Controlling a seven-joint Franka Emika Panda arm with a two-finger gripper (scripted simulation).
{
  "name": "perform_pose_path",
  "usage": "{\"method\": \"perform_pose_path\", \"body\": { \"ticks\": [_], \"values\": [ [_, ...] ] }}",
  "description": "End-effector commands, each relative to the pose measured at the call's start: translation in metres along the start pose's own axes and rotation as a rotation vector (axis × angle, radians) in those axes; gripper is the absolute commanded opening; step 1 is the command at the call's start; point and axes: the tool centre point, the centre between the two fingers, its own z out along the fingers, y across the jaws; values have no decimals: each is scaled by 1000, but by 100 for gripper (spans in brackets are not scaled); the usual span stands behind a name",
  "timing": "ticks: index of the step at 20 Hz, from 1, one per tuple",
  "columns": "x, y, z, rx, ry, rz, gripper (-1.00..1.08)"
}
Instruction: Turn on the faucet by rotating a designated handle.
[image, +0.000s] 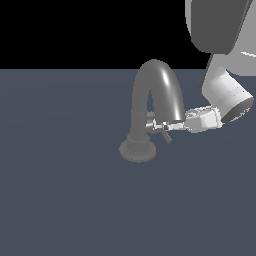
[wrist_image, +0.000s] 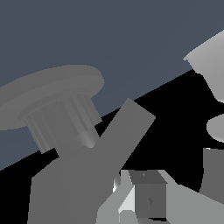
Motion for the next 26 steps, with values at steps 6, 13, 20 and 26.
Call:
{"method": "perform_pose_path", "body": {
  "ticks": [6,13,20,26],
  "values": [
    [23,-21,0,17,-4,19,-100],
    [35,-33,0,19,-9,32,-100],
    [46,-42,0,21,-13,42,-100],
    [54,-49,0,22,-16,49,-100]
  ]
}}
